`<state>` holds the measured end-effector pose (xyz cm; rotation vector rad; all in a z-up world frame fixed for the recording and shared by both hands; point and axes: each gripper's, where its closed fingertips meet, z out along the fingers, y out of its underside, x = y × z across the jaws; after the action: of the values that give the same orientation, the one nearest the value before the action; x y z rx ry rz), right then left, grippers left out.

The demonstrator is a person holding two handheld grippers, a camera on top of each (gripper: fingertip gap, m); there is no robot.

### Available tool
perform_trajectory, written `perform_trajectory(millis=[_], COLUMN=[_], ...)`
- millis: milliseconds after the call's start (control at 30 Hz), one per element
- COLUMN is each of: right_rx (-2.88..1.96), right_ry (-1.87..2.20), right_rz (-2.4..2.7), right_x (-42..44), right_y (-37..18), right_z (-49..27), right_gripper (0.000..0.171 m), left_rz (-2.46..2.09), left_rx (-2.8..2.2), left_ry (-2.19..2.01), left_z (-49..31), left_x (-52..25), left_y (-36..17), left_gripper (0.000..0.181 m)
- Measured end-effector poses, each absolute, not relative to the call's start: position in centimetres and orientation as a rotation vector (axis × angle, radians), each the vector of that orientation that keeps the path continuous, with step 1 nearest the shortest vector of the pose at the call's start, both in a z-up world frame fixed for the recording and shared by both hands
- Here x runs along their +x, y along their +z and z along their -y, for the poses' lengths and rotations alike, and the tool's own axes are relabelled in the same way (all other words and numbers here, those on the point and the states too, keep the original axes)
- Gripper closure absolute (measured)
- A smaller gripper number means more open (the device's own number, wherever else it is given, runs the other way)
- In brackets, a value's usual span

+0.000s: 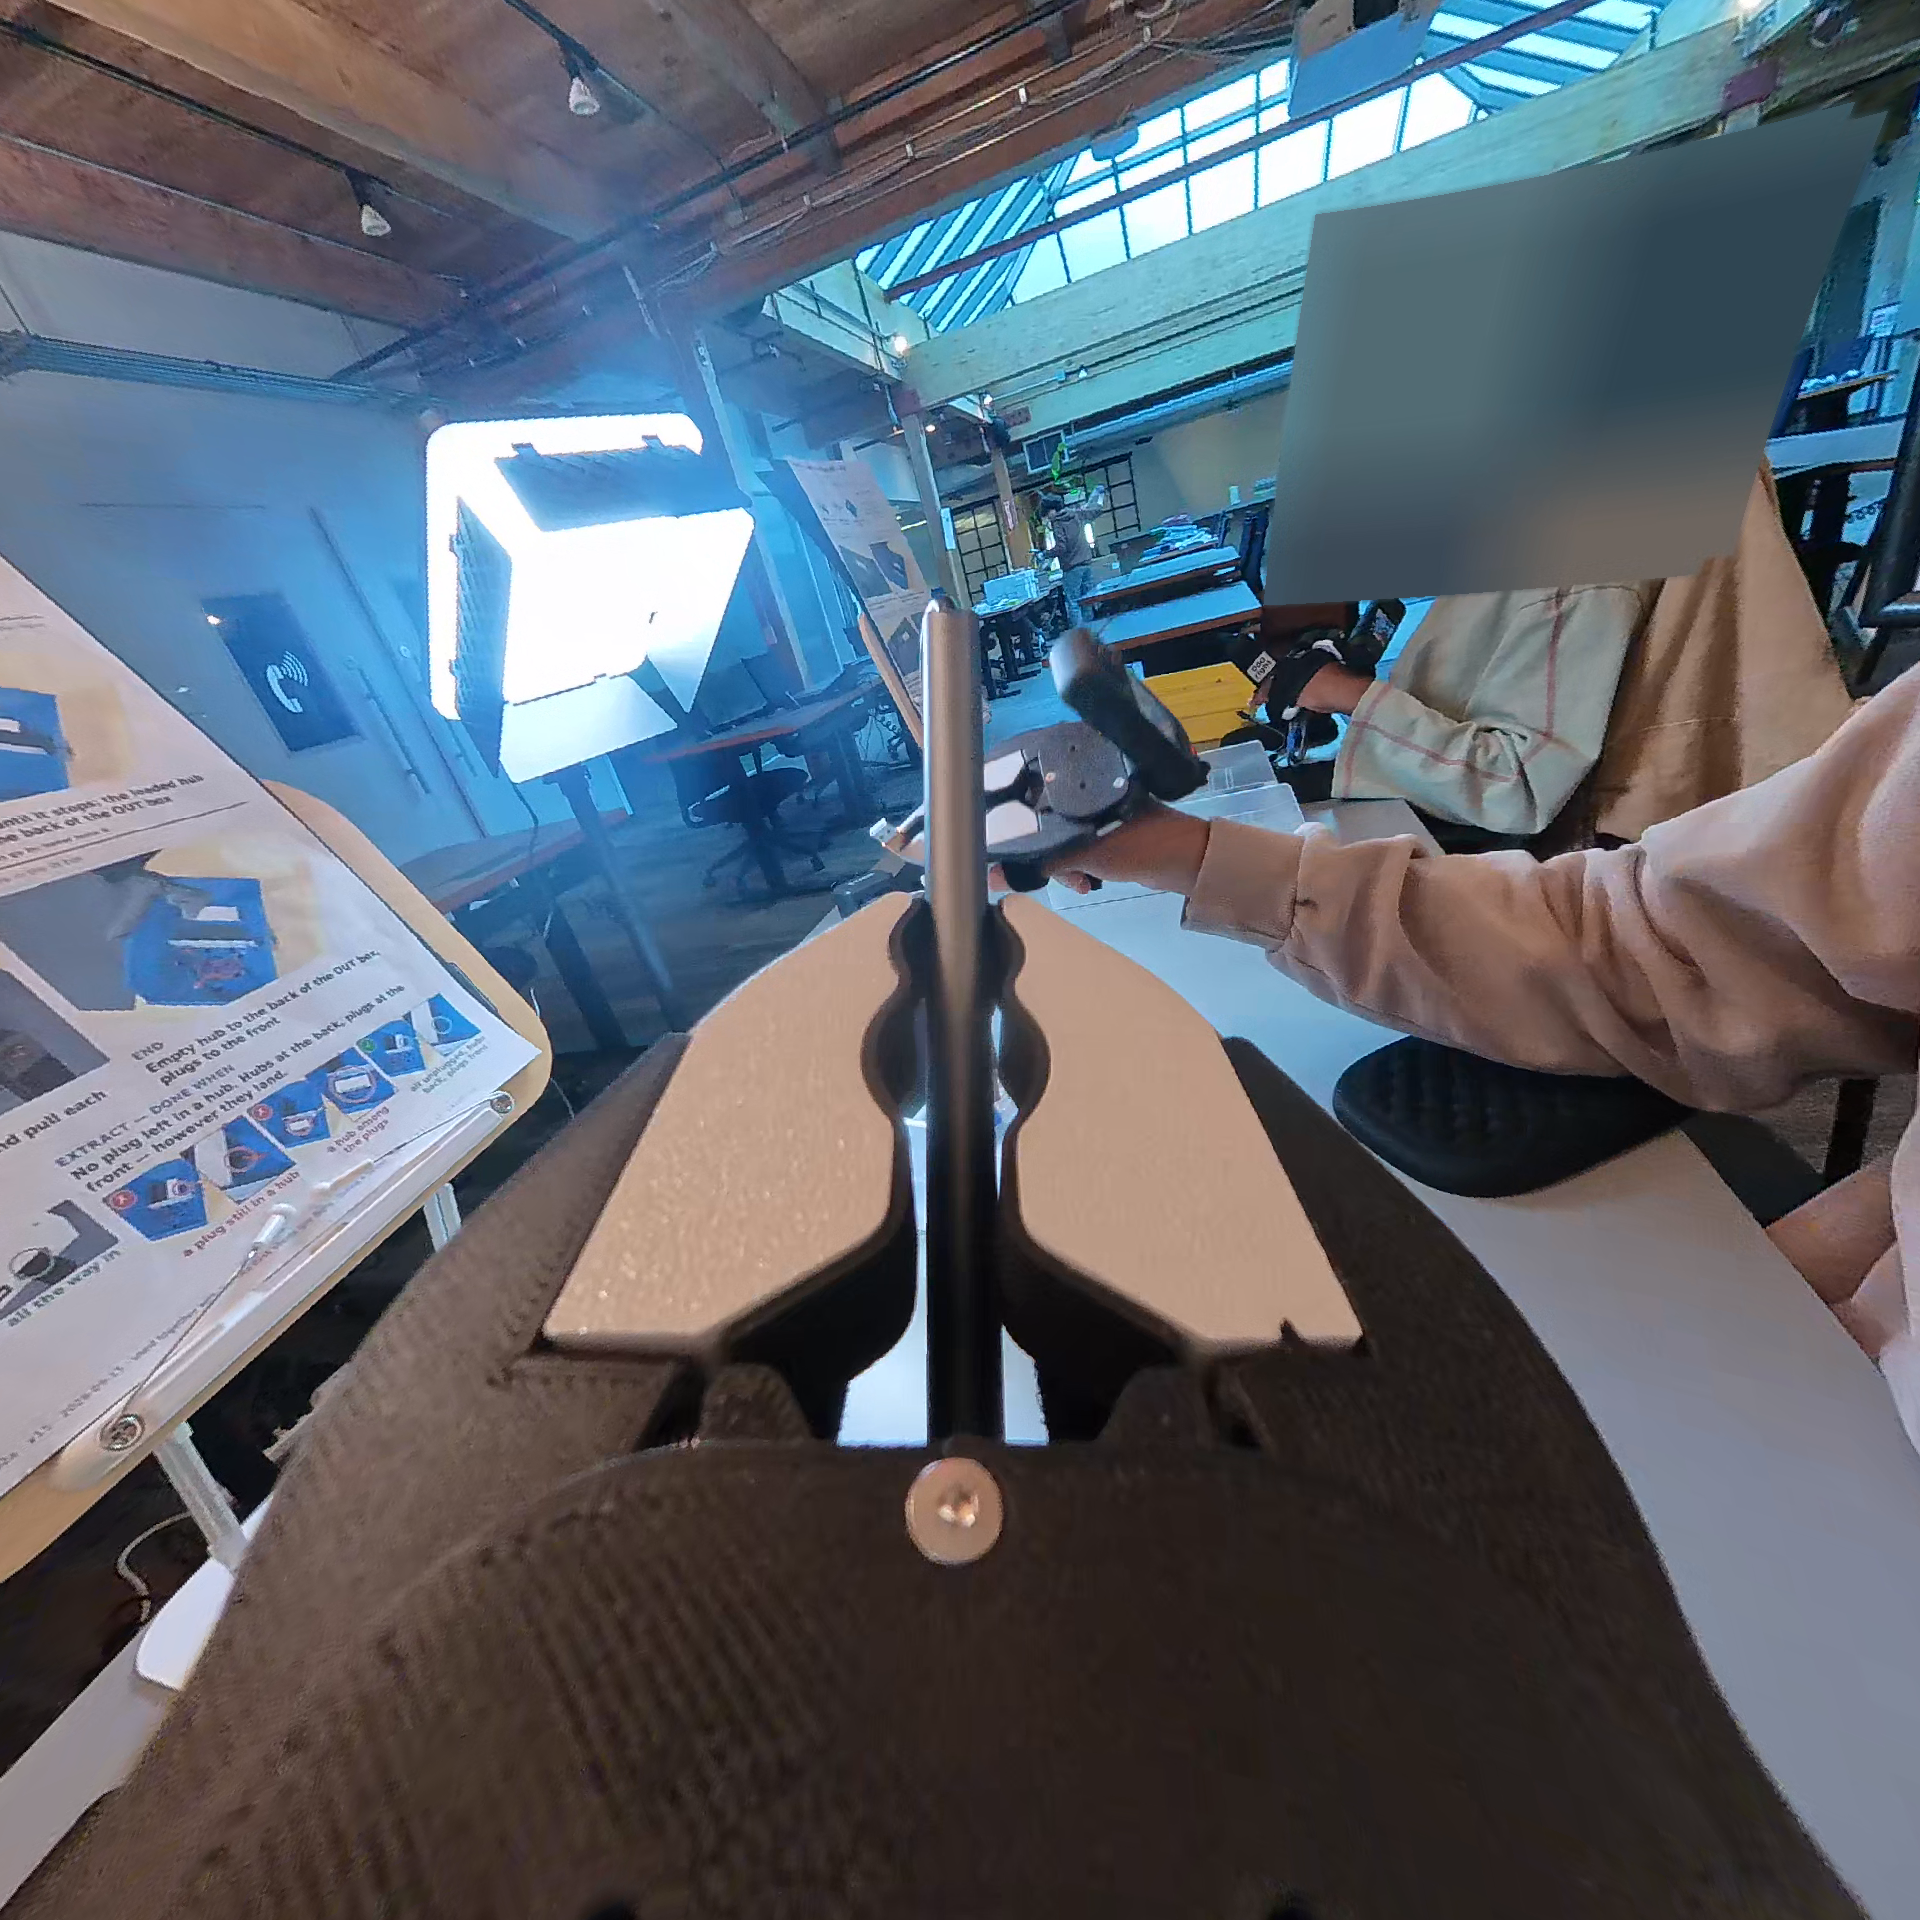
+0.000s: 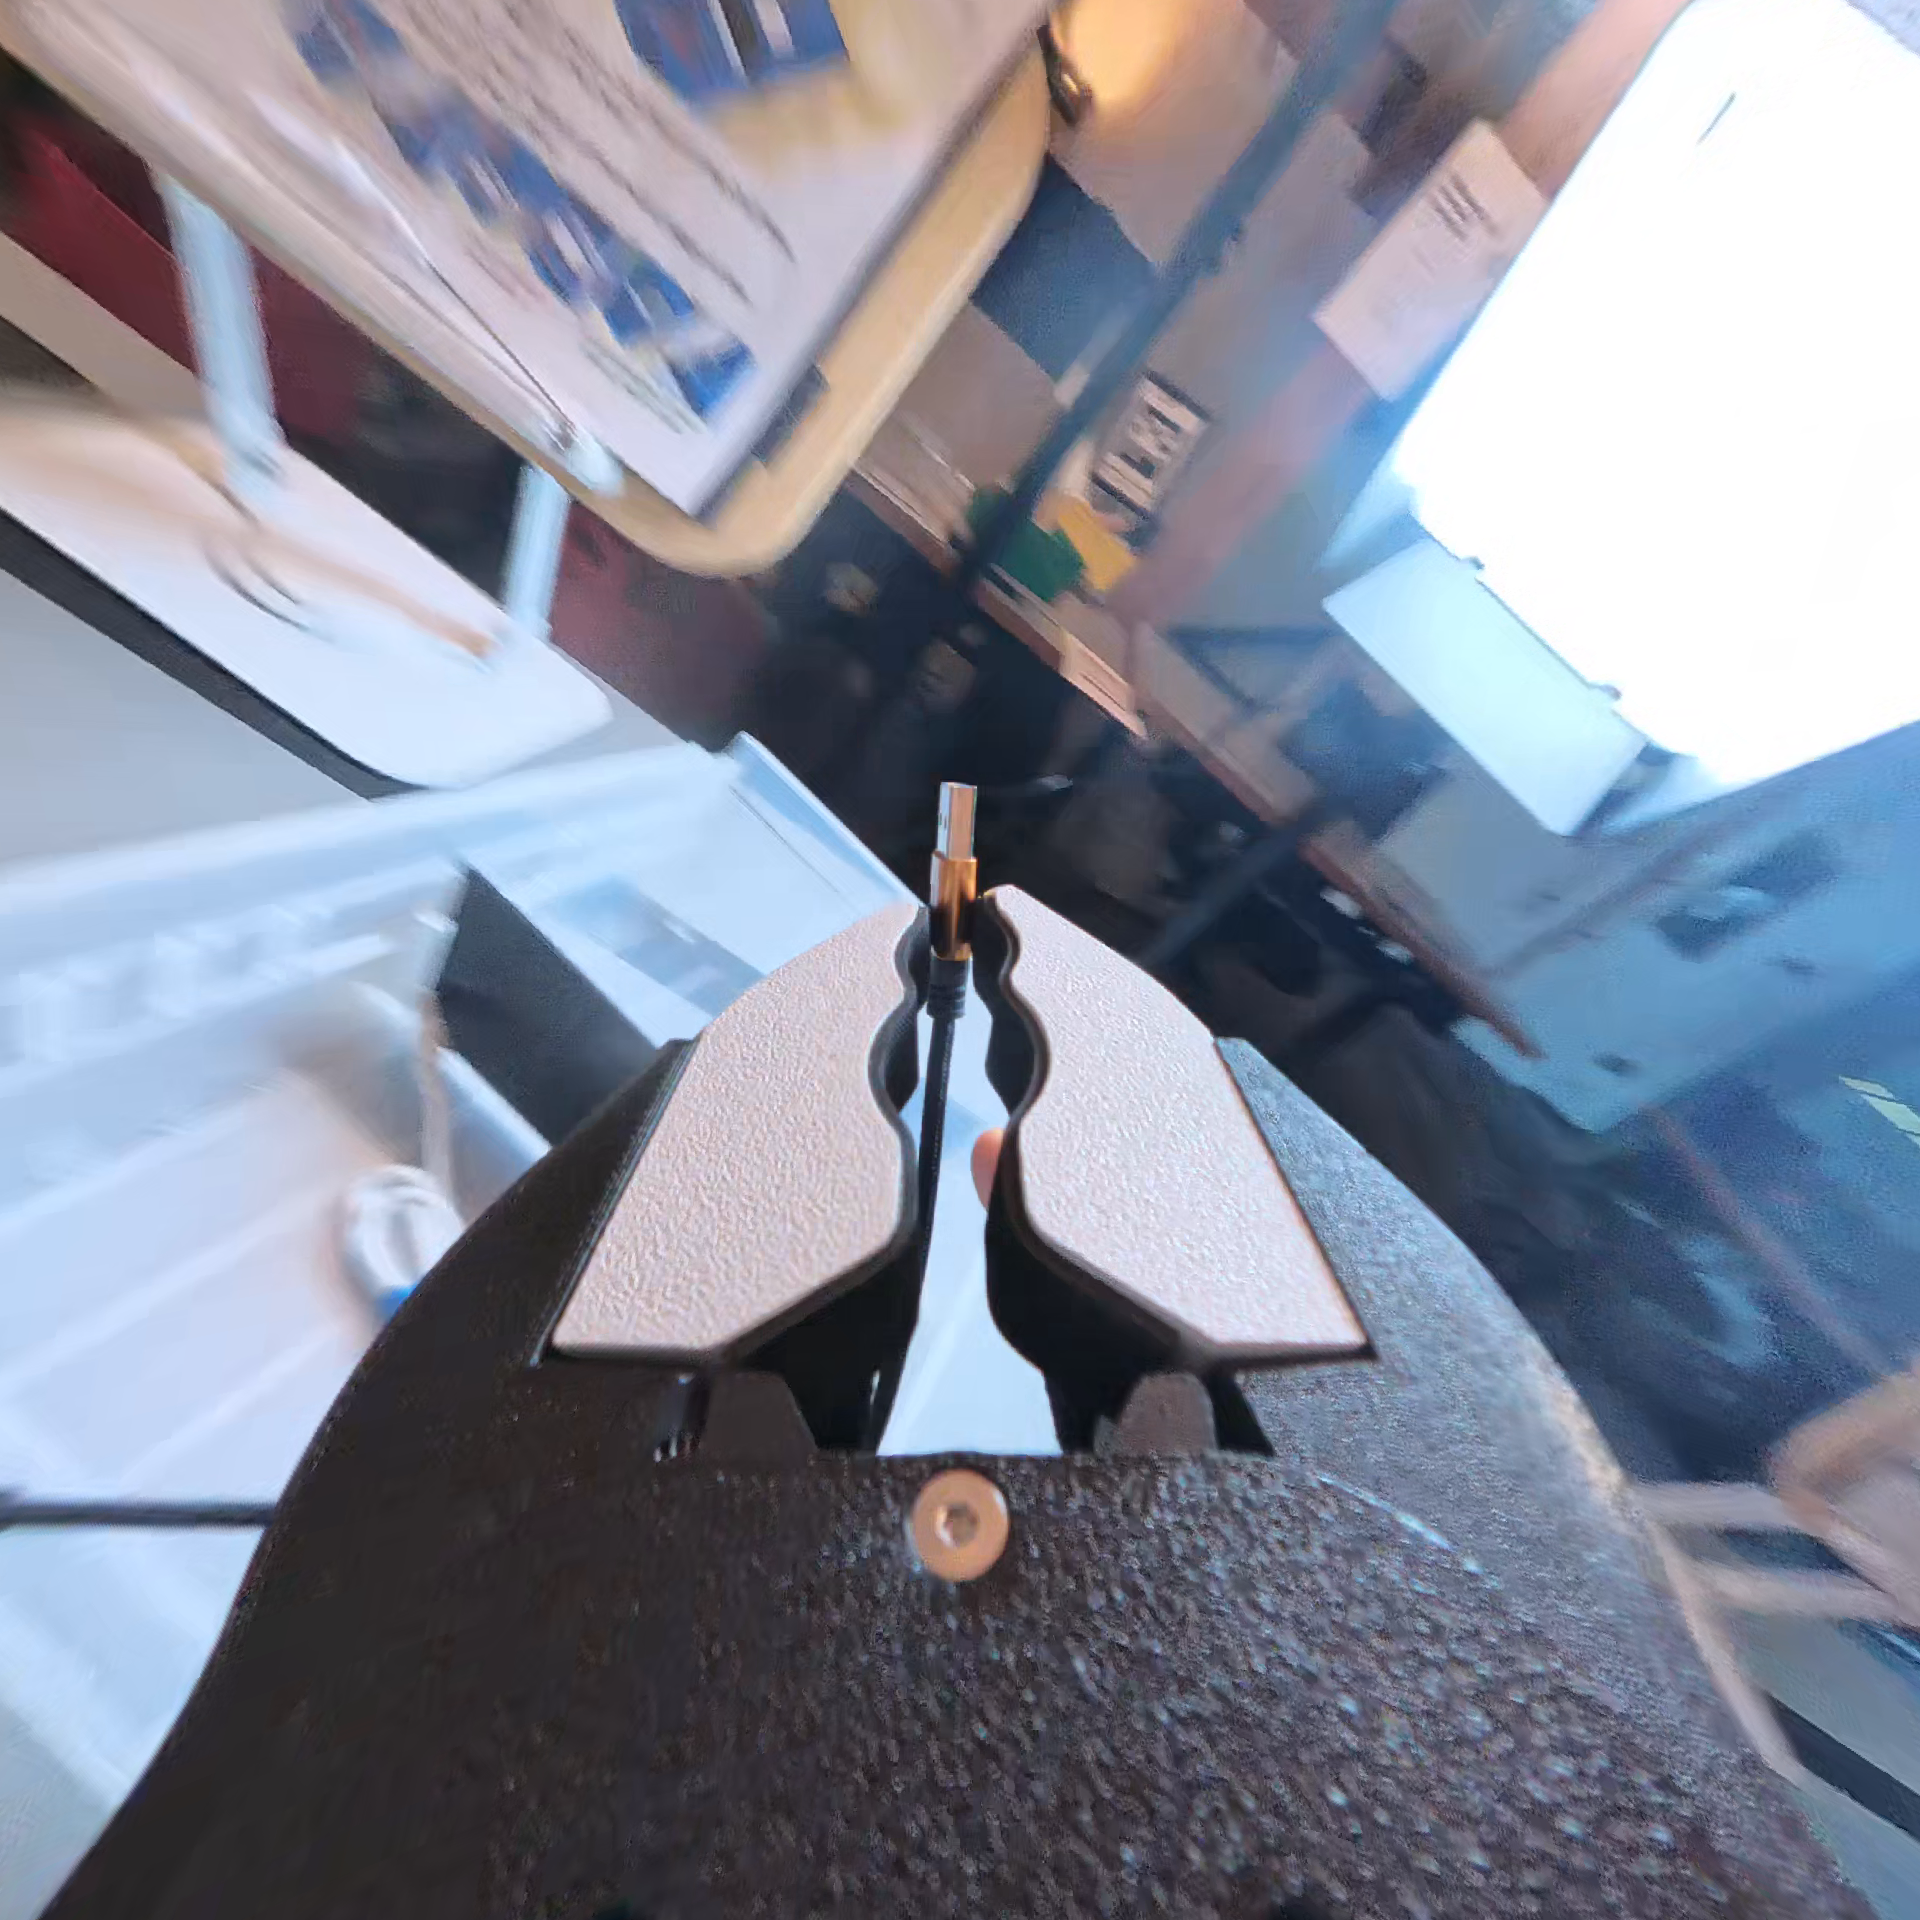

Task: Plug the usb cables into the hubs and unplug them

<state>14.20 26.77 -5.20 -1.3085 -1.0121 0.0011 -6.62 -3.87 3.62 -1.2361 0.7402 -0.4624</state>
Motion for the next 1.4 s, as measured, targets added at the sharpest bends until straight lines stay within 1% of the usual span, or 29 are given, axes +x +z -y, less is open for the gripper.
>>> perform_trajectory(millis=[33,100,267,367,467,567,700,733,767,800,867,967,1067,1167,1267,1333,1367,1400], right_rx=[-1.306,-1.260,-1.114,-1.143,-1.320,-1.395,-1.698,-1.711,-1.698,-1.685,-1.628,-1.459,-1.232,-1.060,-0.980,-0.962,-0.963,-0.963], right_ry=[-0.088,-0.141,-0.064,0.000,0.154,0.219,0.210,0.145,0.118,0.162,0.323,0.556,0.770,0.838,0.800,0.771,0.741,0.703], right_rz=[0.984,0.888,0.690,0.721,0.888,1.099,1.497,1.526,1.545,1.549,1.498,1.430,1.488,1.645,1.811,1.869,1.885,1.888], right_x=[14.9,15.8,17.1,16.5,13.8,10.6,8.6,8.8,8.7,8.4,7.6,7.0,6.5,6.0,5.2,4.6,4.4,4.2], right_y=[-5.4,-4.4,-0.6,-1.0,-4.9,-8.9,-18.1,-19.1,-19.2,-18.7,-15.6,-9.3,-4.4,-3.0,-4.4,-5.4,-5.9,-6.2], right_z=[-27.6,-28.0,-26.6,-26.5,-26.7,-25.5,-23.3,-23.5,-23.4,-22.9,-21.5,-18.1,-12.3,-6.5,-3.0,-2.0,-2.1,-2.5], right_gripper=[0.164,0.164,0.164,0.164,0.164,0.164,0.149,0.145,0.138,0.130,0.123,0.121,0.121,0.121,0.119,0.126,0.135,0.154], left_rz=[-0.739,-0.733,-0.738,-0.746,-0.752,-0.757,-0.759,-0.758,-0.760,-0.763,-0.768,-0.771,-0.796,-0.867,-0.970,-1.020,-1.038,-1.047], left_rx=[-1.235,-1.232,-1.237,-1.241,-1.250,-1.258,-1.269,-1.276,-1.284,-1.292,-1.305,-1.324,-1.365,-1.425,-1.492,-1.522,-1.530,-1.539], left_ry=[-0.460,-0.463,-0.463,-0.469,-0.475,-0.481,-0.506,-0.511,-0.514,-0.516,-0.522,-0.548,-0.573,-0.567,-0.569,-0.554,-0.555,-0.557], left_z=[3.9,3.9,3.8,3.7,3.5,3.3,3.0,2.9,2.7,2.6,2.4,2.1,1.6,1.2,1.1,1.0,1.0,0.9], left_x=[-6.7,-6.9,-6.8,-6.5,-6.2,-6.0,-5.5,-5.3,-5.2,-5.0,-4.7,-4.4,-3.6,-2.2,-0.1,0.9,1.4,1.7], left_y=[3.7,3.7,3.6,3.4,3.1,2.7,2.3,2.1,1.9,1.7,1.3,0.7,-0.6,-2.7,-5.2,-6.6,-7.1,-7.4], left_gripper=[0.171,0.171,0.171,0.171,0.171,0.171,0.170,0.171,0.171,0.171,0.170,0.171,0.171,0.171,0.171,0.171,0.171,0.171])
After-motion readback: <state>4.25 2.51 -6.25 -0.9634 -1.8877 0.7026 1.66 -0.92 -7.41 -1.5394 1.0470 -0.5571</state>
